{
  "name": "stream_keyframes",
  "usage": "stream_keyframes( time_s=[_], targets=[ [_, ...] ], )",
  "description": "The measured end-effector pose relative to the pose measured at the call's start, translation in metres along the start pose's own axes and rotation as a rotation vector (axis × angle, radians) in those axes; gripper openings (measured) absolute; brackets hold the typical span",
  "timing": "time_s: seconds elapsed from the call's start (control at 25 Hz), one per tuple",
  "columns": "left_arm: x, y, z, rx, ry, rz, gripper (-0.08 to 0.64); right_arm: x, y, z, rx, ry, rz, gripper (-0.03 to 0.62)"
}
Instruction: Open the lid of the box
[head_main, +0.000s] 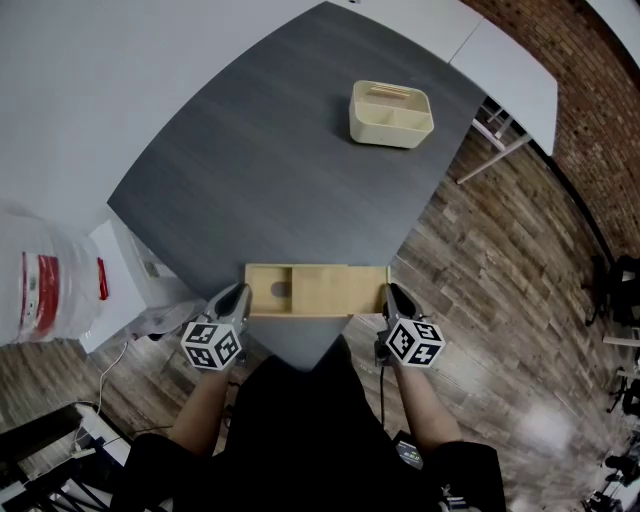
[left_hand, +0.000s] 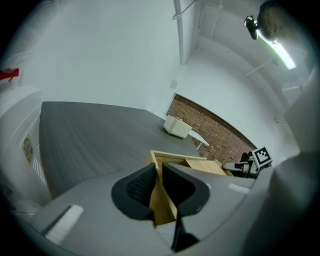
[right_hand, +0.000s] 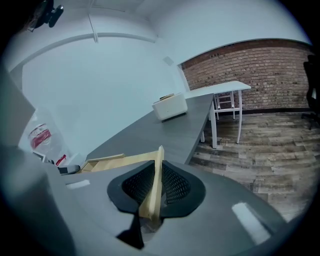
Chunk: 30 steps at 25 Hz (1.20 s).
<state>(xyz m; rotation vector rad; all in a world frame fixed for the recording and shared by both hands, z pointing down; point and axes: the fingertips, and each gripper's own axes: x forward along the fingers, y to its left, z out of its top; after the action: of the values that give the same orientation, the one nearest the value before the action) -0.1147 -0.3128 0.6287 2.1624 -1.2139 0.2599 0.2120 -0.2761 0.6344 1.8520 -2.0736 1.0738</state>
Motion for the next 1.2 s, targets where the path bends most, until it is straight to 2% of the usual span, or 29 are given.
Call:
stream_keyframes(
  time_s=[0.36, 1.2],
  targets=[
    [0.0, 0.001, 0.0, 0.003, 0.025, 0.036, 0.041, -0.002, -0.006, 0.002, 0.002, -0.009, -0.025, 0.045],
    [0.001, 0.002, -0.001, 0.016, 0.023, 0.038, 0.041, -0.008, -0.029, 0.007, -0.012, -0.036, -0.084, 0.04]
  ],
)
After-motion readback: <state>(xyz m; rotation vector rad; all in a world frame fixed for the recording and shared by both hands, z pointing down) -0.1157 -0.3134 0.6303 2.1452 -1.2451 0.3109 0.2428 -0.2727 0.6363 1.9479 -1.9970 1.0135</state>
